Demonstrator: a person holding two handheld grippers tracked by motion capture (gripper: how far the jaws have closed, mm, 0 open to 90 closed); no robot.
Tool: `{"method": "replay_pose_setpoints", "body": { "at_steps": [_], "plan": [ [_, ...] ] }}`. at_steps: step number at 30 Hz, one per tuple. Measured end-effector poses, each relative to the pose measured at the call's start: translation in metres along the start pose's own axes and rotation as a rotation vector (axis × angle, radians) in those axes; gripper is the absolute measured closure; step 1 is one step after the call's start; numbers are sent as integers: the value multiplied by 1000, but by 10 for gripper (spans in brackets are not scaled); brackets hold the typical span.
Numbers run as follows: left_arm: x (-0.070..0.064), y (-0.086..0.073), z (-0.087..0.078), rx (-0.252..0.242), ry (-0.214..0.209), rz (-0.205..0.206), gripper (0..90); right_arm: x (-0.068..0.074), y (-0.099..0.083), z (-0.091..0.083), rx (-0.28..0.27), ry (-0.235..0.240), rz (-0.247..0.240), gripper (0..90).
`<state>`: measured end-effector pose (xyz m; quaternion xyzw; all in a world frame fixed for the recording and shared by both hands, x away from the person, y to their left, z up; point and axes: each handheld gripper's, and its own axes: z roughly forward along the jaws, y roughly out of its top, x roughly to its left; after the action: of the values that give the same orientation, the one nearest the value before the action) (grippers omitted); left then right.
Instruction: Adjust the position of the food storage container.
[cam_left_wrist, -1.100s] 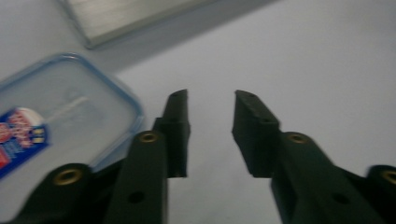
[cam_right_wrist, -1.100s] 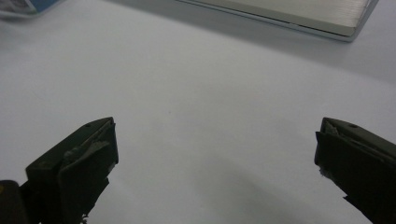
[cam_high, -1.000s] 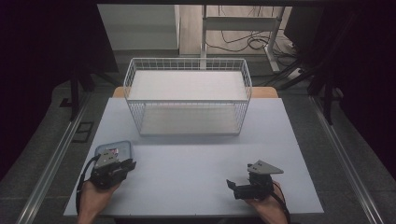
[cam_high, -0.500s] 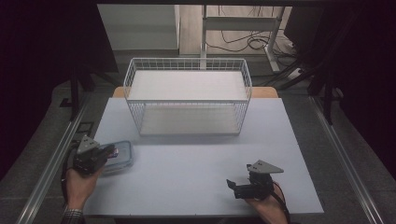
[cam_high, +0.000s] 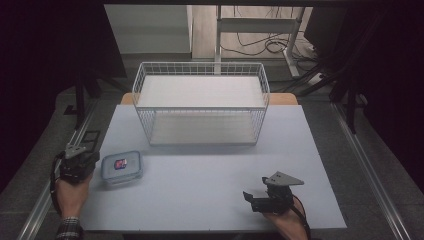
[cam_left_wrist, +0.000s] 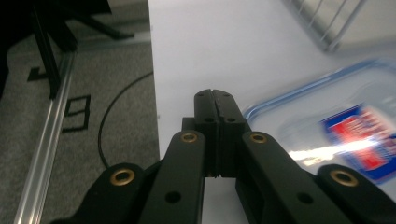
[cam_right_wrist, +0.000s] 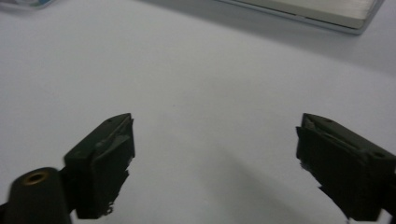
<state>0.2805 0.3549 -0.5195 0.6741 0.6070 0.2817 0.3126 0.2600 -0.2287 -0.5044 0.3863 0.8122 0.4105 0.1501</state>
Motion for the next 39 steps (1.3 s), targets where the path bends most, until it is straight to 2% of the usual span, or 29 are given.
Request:
{"method": "replay_pose_setpoints", "body": {
  "at_steps": [1, 3, 5, 7, 11, 19, 25, 27, 29, 34, 36, 37, 39],
  "plan": [
    [1, -3, 6, 26, 1, 2, 899, 1, 0, 1, 14, 5, -8, 146],
    [0, -4, 11, 42, -14, 0, 899, 2, 0, 2, 17, 7, -13, 148],
    [-1, -4, 12, 49, -9, 2, 899, 3, 0, 2, 19, 7, -14, 151],
    [-1, -5, 12, 49, -35, -5, 899, 3, 1, 1, 18, 8, -11, 167],
    [-7, -5, 12, 54, -56, 2, 900, 2, 2, -1, 21, 11, -10, 207],
    [-38, -1, 17, 57, -129, 43, 900, 2, 4, -1, 35, 13, -23, 265],
    [-65, 1, 20, 65, -154, 101, 900, 1, 6, 0, 45, 7, -26, 289],
    [-73, 1, 20, 67, -168, 101, 899, 1, 6, 1, 49, 8, -26, 295],
    [-77, 1, 20, 73, -172, 108, 899, 1, 7, 1, 51, 7, -24, 296],
    [-81, -4, 14, 98, -162, 88, 899, 4, 14, 4, 45, 19, -13, 301],
    [-83, -7, 12, 111, -163, 89, 899, 6, 19, 9, 43, 37, -6, 299],
    [-86, -8, 9, 119, -156, 91, 899, 10, 25, 19, 57, 46, -19, 305],
    [-87, -8, 8, 118, -173, 80, 899, 14, 30, 30, 78, 57, -46, 339]
  ]
}}
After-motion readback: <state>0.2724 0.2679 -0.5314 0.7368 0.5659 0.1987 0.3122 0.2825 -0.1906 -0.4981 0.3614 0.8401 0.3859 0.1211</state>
